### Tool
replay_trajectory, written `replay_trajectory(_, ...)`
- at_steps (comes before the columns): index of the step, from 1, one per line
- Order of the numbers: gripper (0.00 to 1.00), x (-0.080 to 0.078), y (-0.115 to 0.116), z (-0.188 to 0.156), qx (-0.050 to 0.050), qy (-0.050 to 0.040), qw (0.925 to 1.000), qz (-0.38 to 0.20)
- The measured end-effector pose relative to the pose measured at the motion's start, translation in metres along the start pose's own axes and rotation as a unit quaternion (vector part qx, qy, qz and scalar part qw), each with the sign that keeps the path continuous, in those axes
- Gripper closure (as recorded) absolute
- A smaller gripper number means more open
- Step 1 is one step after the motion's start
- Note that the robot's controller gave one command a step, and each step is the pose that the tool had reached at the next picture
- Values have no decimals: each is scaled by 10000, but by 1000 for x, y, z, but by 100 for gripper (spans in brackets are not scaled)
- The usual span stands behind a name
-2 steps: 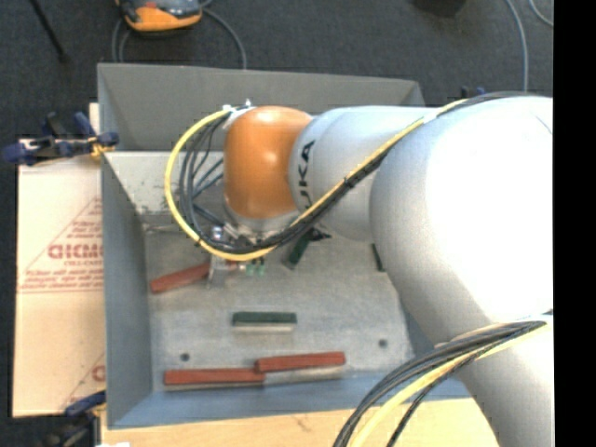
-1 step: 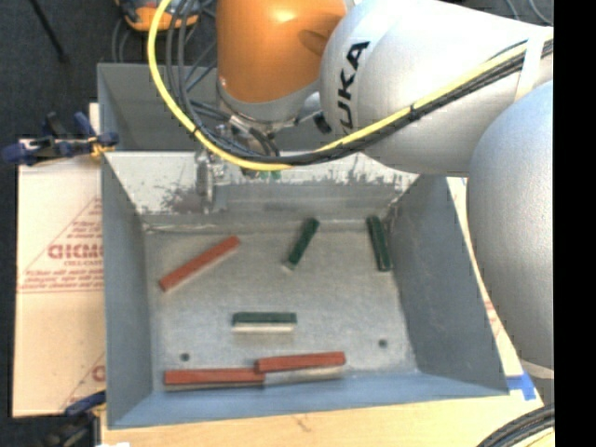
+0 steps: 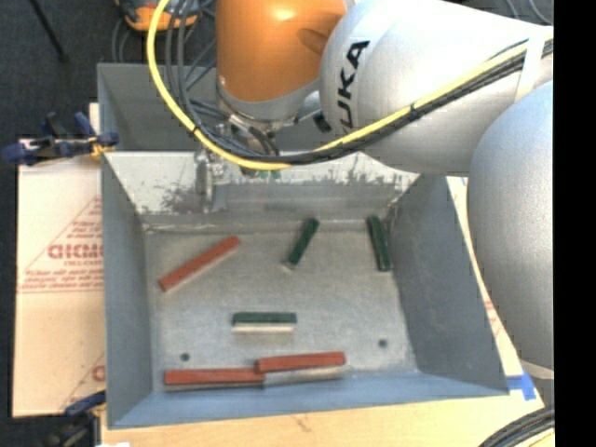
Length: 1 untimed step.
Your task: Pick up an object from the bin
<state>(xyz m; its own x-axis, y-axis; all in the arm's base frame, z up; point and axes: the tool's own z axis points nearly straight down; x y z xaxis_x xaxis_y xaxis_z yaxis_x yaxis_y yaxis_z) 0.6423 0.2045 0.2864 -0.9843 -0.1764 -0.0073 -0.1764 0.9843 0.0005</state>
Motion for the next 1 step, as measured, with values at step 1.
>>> replay_trajectory(1, 0, -7, 17, 112, -4, 6, 9921, 1256)
